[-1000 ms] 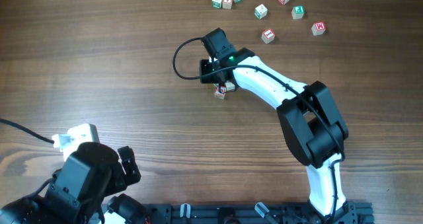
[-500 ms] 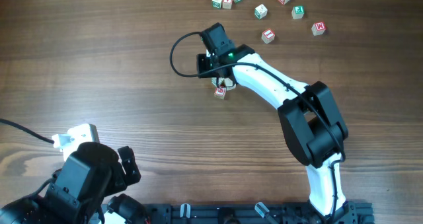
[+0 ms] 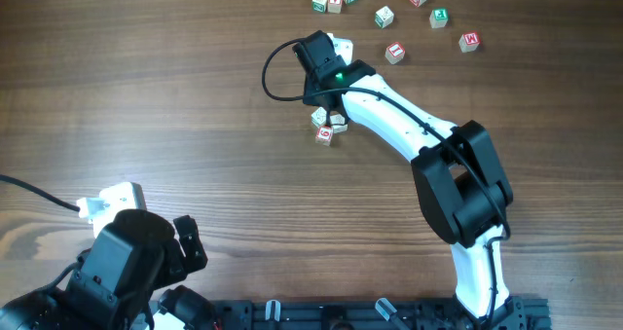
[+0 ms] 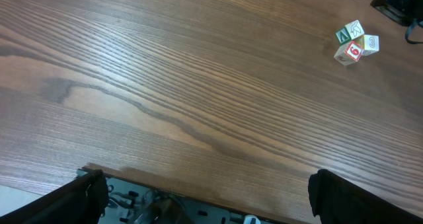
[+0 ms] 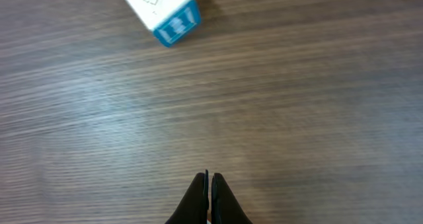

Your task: Form a circle

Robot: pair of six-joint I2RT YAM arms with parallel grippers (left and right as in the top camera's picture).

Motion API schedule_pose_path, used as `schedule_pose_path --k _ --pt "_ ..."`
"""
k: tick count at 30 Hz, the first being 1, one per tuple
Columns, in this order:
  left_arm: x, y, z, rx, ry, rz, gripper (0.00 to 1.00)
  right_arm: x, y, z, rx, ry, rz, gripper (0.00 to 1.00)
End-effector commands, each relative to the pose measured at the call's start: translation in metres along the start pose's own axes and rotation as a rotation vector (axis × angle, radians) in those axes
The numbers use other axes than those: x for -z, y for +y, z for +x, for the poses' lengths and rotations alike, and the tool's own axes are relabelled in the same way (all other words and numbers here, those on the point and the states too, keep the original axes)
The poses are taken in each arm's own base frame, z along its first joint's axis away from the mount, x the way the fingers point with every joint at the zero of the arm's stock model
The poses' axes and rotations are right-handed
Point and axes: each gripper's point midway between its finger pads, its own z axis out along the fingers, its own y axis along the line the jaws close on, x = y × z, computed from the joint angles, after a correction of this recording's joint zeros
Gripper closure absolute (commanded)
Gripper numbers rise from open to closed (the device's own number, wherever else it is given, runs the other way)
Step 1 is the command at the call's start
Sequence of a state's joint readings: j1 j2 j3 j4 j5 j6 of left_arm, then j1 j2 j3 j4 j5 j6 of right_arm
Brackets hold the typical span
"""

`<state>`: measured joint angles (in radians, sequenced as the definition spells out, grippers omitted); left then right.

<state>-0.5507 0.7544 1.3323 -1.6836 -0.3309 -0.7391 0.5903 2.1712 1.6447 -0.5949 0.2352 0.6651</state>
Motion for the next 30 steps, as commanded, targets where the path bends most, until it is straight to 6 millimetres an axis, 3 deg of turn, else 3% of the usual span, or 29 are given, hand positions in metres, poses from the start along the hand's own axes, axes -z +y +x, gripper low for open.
schedule_pose_path --k 1,15,21,30 --pt "0.000 0.001 0.000 0.016 0.001 -0.002 0.00 0.015 -0.004 -0.012 -0.055 -0.042 0.027 0.96" --pt "0.000 0.001 0.000 0.016 0.001 -0.002 0.00 0.007 -0.001 0.014 -0.057 0.067 -0.010 0.95" --pt "0.000 0.001 0.000 0.016 0.001 -0.002 0.00 0.007 -0.001 0.014 -0.060 0.070 -0.007 0.95" --pt "0.000 0.001 0.000 0.016 0.001 -0.002 0.00 0.007 -0.021 0.016 -0.162 0.060 0.086 0.96"
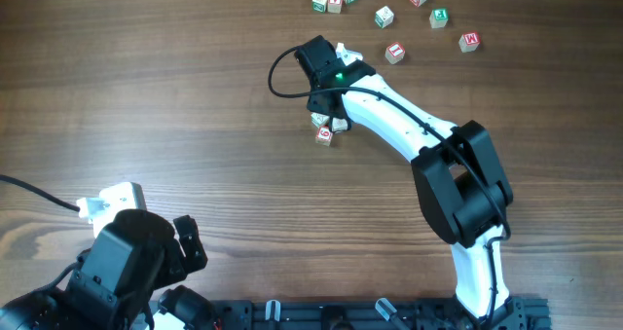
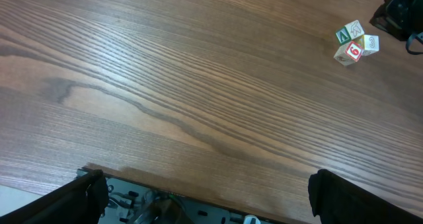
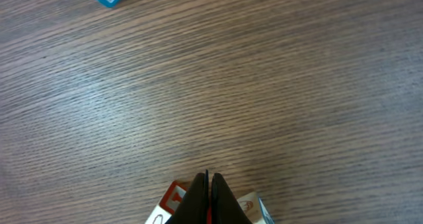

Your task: Form a circle

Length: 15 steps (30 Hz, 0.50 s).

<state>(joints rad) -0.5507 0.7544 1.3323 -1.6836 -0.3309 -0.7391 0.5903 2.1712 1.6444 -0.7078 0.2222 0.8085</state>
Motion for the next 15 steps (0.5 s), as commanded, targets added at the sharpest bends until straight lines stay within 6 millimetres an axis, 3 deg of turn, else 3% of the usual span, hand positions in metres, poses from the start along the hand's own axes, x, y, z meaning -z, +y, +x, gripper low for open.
schedule_pose_path --k 1,15 --pt "-0.0002 0.0007 0.0004 0.016 0.001 -0.002 0.00 0.0061 -0.0066 -0.0067 -0.053 -0.027 0.022 0.95" --pt "-0.0002 0.0007 0.0004 0.016 0.001 -0.002 0.00 0.0063 -0.0145 0.0003 -0.089 0.000 0.054 0.95"
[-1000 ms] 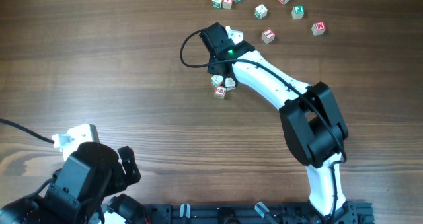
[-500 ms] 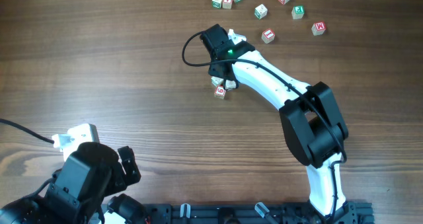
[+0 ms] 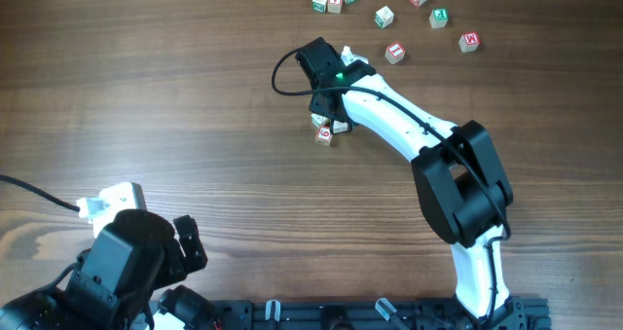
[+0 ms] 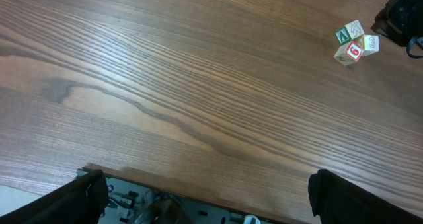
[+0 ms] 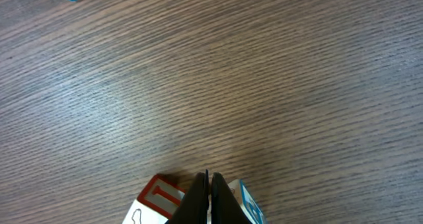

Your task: Form a circle

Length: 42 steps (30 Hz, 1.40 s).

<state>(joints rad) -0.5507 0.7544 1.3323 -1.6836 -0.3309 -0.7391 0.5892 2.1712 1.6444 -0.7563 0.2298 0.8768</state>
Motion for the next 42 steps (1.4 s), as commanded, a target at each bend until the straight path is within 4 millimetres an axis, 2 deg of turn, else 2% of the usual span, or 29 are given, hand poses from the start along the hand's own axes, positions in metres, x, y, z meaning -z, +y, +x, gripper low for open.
schedule_pose_path --k 1,31,34,38,40,42 --pt "0.000 0.001 0.000 0.016 0.001 -0.002 0.00 0.006 -0.005 -0.006 -0.030 -0.024 0.013 0.96" --pt "0.000 0.001 0.000 0.016 0.001 -0.002 0.00 0.006 -0.011 -0.006 -0.070 -0.027 0.041 0.95" --pt "0.000 0.001 0.000 0.016 0.001 -0.002 0.00 0.006 -0.010 -0.012 -0.076 -0.047 0.036 0.95" --pt "0.000 0.001 0.000 0.016 0.001 -0.002 0.00 0.025 -0.013 -0.045 -0.118 -0.136 0.028 0.95" --pt "0.000 0.001 0.000 0.016 0.001 -0.002 0.00 0.048 -0.018 -0.067 -0.148 -0.207 0.024 0.95" --pt "0.000 0.001 0.000 0.016 0.001 -0.002 0.00 0.081 -0.027 -0.080 -0.168 -0.272 0.024 0.95"
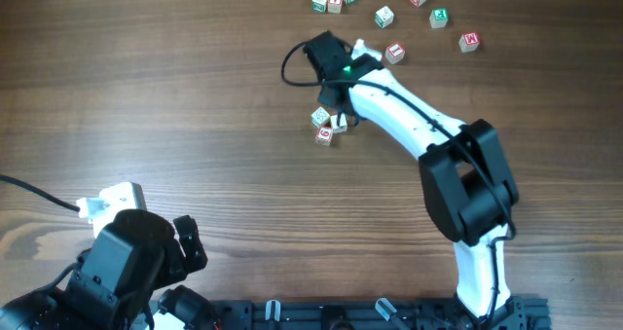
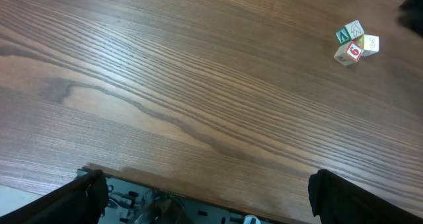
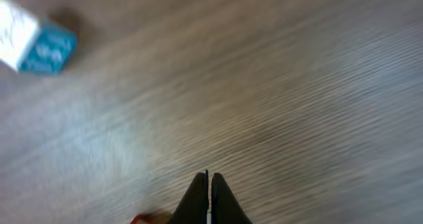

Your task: Form a circle

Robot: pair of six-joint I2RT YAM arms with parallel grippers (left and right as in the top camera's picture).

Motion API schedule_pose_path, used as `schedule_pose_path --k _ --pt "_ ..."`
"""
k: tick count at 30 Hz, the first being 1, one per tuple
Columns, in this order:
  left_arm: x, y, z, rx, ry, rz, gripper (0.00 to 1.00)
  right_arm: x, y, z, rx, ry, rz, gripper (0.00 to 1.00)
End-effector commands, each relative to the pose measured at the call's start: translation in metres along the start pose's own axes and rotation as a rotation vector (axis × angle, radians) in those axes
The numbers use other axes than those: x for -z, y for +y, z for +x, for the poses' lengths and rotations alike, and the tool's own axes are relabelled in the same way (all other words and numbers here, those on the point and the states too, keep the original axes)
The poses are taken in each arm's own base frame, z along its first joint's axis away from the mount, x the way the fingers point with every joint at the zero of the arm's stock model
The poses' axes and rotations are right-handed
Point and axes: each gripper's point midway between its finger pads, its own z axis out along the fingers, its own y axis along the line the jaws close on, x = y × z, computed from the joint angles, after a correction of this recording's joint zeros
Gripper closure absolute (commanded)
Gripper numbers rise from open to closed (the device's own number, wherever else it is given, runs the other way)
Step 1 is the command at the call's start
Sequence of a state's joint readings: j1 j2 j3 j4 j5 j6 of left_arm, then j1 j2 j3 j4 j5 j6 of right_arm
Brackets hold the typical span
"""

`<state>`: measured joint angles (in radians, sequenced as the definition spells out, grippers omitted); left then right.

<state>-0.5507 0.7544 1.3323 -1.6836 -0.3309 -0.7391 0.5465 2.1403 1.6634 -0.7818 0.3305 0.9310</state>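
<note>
Three small letter blocks (image 1: 327,126) sit bunched together mid-table, also seen far off in the left wrist view as the cluster (image 2: 355,42). Several more blocks (image 1: 384,16) are scattered along the far edge. My right gripper (image 3: 209,179) is shut and empty, low over bare wood, just beyond the cluster. A white and blue block (image 3: 36,42) lies ahead of it to the left, and a red block edge (image 3: 142,219) peeks in at the bottom. My left gripper (image 2: 205,194) is open at the near table edge, holding nothing.
The right arm (image 1: 409,116) stretches diagonally from the near right to the table's far middle, its black cable (image 1: 292,62) looping to the left. The table's front edge (image 2: 198,178) lies under the left gripper.
My right gripper, still shut, has shifted toward the far right, away from the three-block cluster. The cluster's blocks have nearly left its wrist view. The left arm is unchanged.
My shut right gripper first hung over bare wood with the white and blue block ahead. At the following two moments the cluster's blocks showed right by its fingertips. Now it stands farther from the cluster, which sits where it was.
</note>
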Motion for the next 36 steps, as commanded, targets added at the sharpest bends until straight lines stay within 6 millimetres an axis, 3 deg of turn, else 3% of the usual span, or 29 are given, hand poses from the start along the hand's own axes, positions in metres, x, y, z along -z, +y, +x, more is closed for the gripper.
schedule_pose_path --k 1,9,10,13,14,20,23,27,29,33,36 --pt "0.000 0.001 0.000 0.016 0.001 -0.002 0.00 0.081 -0.012 -0.061 -0.083 -0.211 -0.029 0.95" --pt "0.000 0.001 0.000 0.016 0.001 -0.002 0.00 0.190 -0.072 -0.073 -0.107 -0.275 -0.031 0.94" --pt "0.000 0.001 0.000 0.016 0.001 -0.002 0.00 0.208 -0.084 -0.071 -0.111 -0.280 -0.038 0.75" --pt "0.000 0.001 0.000 0.016 0.001 -0.002 0.00 0.244 -0.112 -0.065 -0.118 -0.290 -0.051 0.05" --pt "0.000 0.001 0.000 0.016 0.001 -0.002 0.00 0.255 -0.120 -0.064 -0.122 -0.295 -0.059 0.01" --pt "0.000 0.001 0.000 0.016 0.001 -0.002 0.00 0.314 -0.190 -0.036 -0.125 -0.300 -0.067 0.01" --pt "0.000 0.001 0.000 0.016 0.001 -0.002 0.00 0.330 -0.211 -0.029 -0.111 -0.320 -0.073 0.00" --pt "0.000 0.001 0.000 0.016 0.001 -0.002 0.00 0.341 -0.258 -0.028 -0.114 -0.407 0.073 0.00" --pt "0.000 0.001 0.000 0.016 0.001 -0.002 0.00 0.346 -0.272 -0.028 -0.143 -0.453 0.090 0.00" --pt "0.000 0.001 0.000 0.016 0.001 -0.002 0.00 0.342 -0.283 -0.028 -0.173 -0.546 0.018 0.00" --pt "0.000 0.001 0.000 0.016 0.001 -0.002 0.00 0.335 -0.250 -0.039 0.043 -0.689 -0.219 0.00"
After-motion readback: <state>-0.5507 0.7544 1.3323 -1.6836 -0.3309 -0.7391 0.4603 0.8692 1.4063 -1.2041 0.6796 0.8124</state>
